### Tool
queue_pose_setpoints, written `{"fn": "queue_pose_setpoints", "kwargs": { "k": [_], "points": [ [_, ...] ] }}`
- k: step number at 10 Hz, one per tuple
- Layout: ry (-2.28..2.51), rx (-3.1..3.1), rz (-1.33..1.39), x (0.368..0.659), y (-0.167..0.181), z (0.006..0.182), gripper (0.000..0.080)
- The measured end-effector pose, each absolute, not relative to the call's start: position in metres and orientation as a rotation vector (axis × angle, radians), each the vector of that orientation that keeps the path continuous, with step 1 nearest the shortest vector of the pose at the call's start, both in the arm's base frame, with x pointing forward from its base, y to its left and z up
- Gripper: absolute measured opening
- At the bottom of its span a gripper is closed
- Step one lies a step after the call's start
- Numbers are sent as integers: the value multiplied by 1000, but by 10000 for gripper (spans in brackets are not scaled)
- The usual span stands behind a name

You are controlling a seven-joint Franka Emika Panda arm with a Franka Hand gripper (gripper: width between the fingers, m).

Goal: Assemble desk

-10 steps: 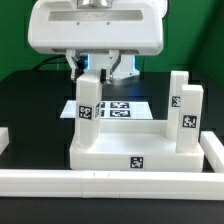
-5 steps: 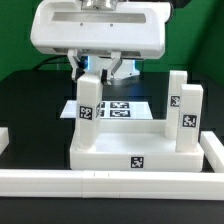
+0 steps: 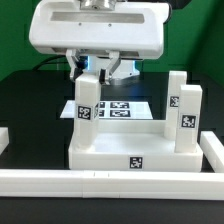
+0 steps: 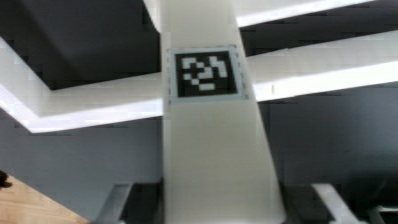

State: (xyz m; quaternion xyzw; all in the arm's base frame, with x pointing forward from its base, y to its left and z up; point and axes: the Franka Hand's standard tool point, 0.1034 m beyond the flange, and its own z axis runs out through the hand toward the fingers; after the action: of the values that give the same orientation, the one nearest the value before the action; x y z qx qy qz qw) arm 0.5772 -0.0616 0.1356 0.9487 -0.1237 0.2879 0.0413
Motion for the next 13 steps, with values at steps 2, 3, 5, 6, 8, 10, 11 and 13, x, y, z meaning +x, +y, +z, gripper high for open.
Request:
{"fn": "queue_pose_setpoints", "kwargs": {
  "k": [2,3,5,6,8,10,11,13],
  "points": [
    [-383,2896,892,577,-64,136,293],
    [-396,2869,916,571,-72,136,293],
    [-404,2855,932,567,-75,135,293],
    [-405,2859,927,567,-75,135,293],
    [-406,2864,920,567,-74,135,293],
    [-406,2872,906,566,-74,132,561],
    [-406,2872,903,565,-74,131,561],
    [-405,2891,880,566,-72,131,632]
  ]
}}
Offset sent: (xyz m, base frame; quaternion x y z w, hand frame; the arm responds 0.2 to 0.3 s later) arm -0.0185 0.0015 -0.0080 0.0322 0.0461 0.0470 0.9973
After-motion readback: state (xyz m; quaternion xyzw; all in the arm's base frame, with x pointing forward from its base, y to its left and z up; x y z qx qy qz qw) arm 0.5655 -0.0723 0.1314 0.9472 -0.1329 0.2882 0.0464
